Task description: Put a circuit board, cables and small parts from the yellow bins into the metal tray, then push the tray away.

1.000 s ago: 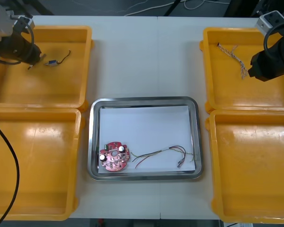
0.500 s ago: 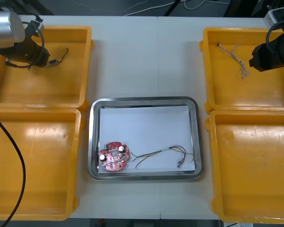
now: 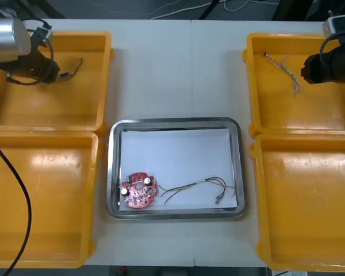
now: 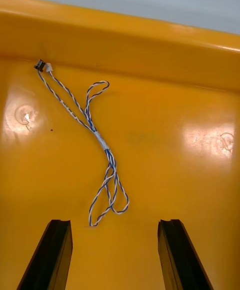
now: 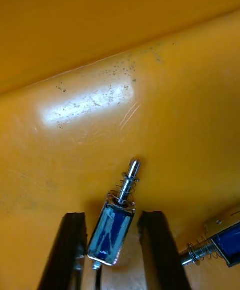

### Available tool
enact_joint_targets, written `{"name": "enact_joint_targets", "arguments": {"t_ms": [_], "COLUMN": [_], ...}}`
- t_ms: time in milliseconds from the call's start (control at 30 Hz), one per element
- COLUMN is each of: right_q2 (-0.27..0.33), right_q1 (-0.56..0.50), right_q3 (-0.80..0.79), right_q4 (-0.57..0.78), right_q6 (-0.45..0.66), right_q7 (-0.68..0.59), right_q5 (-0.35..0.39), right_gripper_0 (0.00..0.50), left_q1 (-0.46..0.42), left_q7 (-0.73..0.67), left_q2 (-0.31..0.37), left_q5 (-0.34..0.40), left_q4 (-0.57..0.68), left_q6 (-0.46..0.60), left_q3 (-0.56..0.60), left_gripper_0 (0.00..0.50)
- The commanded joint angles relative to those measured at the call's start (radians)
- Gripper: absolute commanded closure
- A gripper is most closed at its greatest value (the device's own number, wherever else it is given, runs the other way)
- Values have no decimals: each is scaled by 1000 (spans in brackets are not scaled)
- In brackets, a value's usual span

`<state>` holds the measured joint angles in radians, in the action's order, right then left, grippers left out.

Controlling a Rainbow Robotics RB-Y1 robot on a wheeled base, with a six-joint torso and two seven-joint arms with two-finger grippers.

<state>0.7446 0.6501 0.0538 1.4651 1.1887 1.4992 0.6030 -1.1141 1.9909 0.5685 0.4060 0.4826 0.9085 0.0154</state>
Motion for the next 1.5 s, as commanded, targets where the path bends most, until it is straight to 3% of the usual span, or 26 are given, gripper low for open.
{"name": "enact_joint_targets", "arguments": {"t_ms": [33,367,733,900,1300,1333,1367,1400,1467,1500], "right_q2": [18,-14,-77,-94,-117,-119,-117,-117,-119,-117], "right_q1": [19,51,54,54,54,54,54,54,54,54], "right_q3": [43,98,100,100,100,100,100,100,100,100], "right_q4": [-45,-150,-195,-198,-233,-233,-233,-233,-233,-233], "right_q6": [-75,-161,-190,-192,-239,-239,-239,-239,-239,-239], "right_q7": [39,55,70,70,85,87,88,90,90,90], "right_q5": [-9,-20,-77,-95,-101,-101,-100,-100,-101,-104], "right_gripper_0": [0,0,0,0,0,21,122,286,450,493], "left_q1": [-50,-52,-46,-35,97,108,123,137,160,171], "left_q7": [128,147,169,158,31,16,0,-12,-40,-61], "left_q2": [-13,-1,50,62,94,97,100,103,108,109], "left_q5": [-13,-3,17,56,80,79,79,79,80,85], "left_q4": [-5,5,160,223,557,590,627,663,720,758], "left_q6": [-11,59,340,421,672,698,725,748,787,813], "left_q3": [29,67,147,163,156,156,158,160,161,161], "left_gripper_0": [499,500,500,500,500,500,500,500,500,500]}}
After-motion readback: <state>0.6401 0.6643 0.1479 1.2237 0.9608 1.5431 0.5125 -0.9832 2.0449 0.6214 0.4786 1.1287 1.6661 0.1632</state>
